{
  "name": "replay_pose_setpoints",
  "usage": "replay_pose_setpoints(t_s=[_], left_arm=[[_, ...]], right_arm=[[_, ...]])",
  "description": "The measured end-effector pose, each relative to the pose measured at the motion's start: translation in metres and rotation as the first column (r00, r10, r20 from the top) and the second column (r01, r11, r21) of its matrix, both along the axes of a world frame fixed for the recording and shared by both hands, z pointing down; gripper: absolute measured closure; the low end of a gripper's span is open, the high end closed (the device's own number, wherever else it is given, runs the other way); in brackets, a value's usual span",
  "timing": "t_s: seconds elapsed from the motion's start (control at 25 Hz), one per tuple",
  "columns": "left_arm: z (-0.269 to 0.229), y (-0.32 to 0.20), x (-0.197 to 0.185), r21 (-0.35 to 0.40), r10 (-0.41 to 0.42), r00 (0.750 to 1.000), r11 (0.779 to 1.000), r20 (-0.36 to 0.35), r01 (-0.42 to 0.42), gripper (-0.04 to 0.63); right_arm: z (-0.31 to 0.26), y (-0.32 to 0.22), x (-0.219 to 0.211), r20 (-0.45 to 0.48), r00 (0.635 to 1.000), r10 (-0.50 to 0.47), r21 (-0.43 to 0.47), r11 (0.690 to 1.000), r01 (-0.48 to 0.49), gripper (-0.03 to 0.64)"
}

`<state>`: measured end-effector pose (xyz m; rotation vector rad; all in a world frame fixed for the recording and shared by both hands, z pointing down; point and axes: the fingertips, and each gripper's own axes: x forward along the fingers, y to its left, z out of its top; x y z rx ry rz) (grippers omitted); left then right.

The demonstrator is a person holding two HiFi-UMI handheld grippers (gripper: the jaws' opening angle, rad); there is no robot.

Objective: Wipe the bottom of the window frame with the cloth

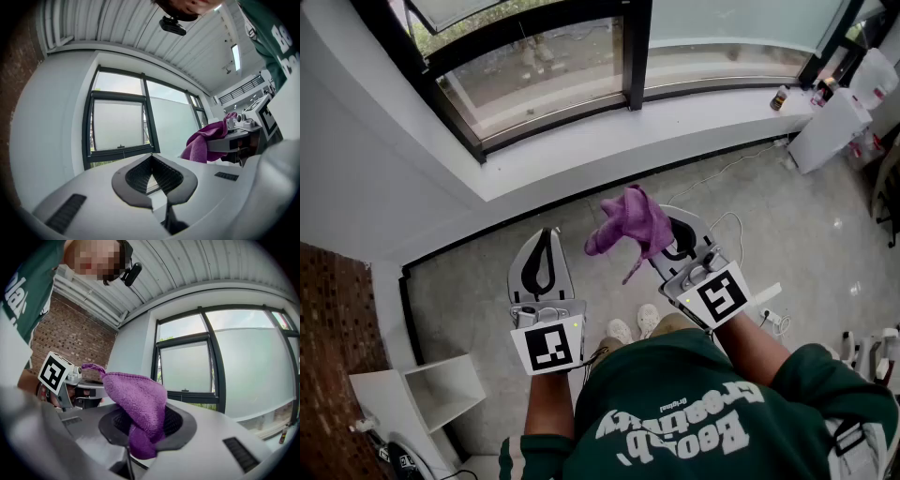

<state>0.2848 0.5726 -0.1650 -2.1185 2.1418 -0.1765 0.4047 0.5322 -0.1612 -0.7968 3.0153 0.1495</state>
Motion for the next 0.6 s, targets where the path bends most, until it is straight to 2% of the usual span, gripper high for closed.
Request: replay_pose_setpoints(t_s=[0.6], left_arm=[[0.0072,-0.0041,-0.002,-0.021,0.012,1.0,1.0,-0.002,-0.012,0.586]], right_arm=[[0.0068,0.0009,-0.0087,-0.003,1.0,-0.016,-0.015,1.0,0.016,0.526]])
